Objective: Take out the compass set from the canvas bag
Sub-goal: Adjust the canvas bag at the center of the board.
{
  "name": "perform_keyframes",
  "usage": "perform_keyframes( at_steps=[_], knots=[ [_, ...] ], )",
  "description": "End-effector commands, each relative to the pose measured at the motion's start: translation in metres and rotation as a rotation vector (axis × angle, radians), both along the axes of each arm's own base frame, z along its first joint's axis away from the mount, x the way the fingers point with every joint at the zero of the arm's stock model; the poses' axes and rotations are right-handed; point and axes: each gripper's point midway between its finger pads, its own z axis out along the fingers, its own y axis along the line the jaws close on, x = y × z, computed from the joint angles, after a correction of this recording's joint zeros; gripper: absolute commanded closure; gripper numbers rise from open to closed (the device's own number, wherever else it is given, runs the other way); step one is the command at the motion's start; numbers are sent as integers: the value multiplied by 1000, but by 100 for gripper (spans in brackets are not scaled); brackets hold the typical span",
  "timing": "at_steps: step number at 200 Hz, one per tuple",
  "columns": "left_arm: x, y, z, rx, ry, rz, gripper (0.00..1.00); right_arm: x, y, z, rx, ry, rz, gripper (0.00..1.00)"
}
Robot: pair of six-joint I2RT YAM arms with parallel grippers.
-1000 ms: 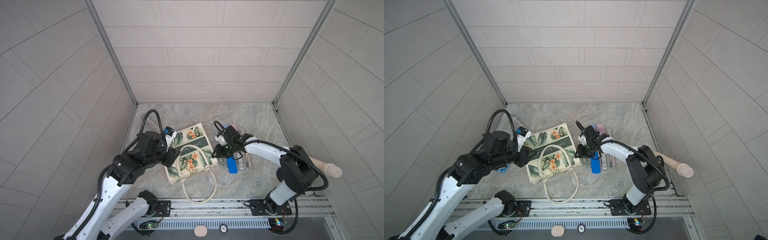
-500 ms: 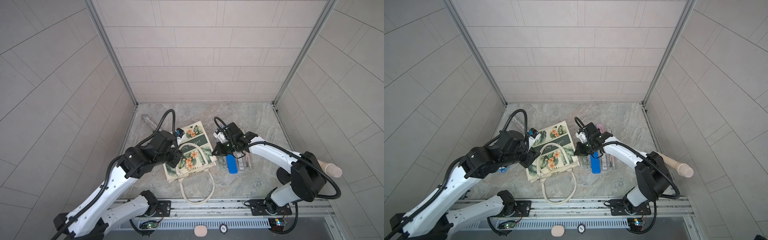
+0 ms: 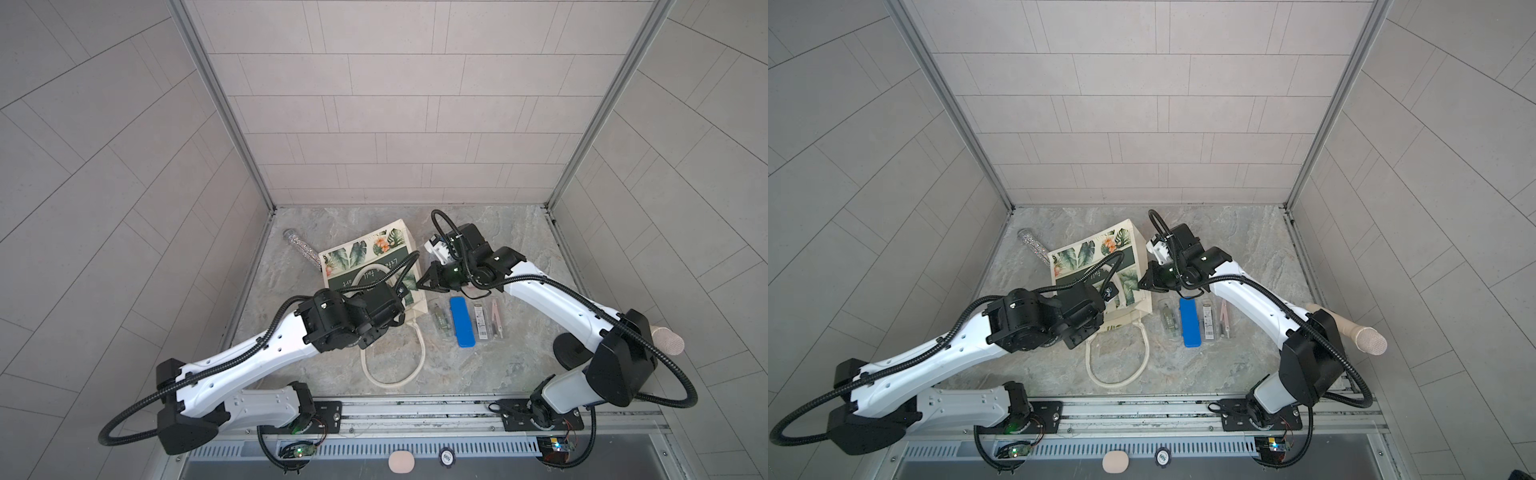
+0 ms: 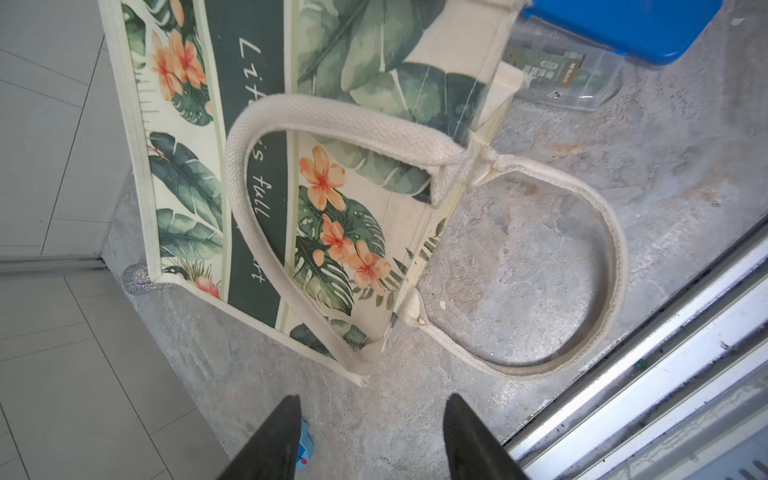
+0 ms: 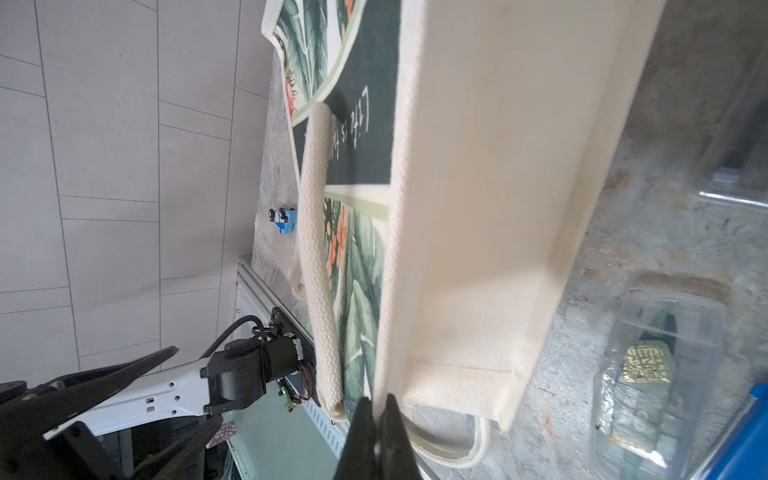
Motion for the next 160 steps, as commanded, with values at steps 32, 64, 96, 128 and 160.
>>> perform_keyframes(
  at_steps=[32, 64, 96, 128, 160],
  knots=[
    [6, 7, -16, 94, -35, 20, 34, 8, 18, 38, 159, 17, -19, 100],
    [13, 1, -29, 116, -57, 1, 33, 13, 19, 48, 187, 18, -23, 100],
    [21, -3, -40, 179, -70, -1, 32, 16, 17, 50, 187, 18, -29, 100],
    [35, 0, -48, 272, -109, 62, 35, 16, 16, 51, 188, 17, -32, 100],
    [45, 5, -61, 369, -113, 118, 41, 16, 14, 50, 188, 20, -32, 100]
  ],
)
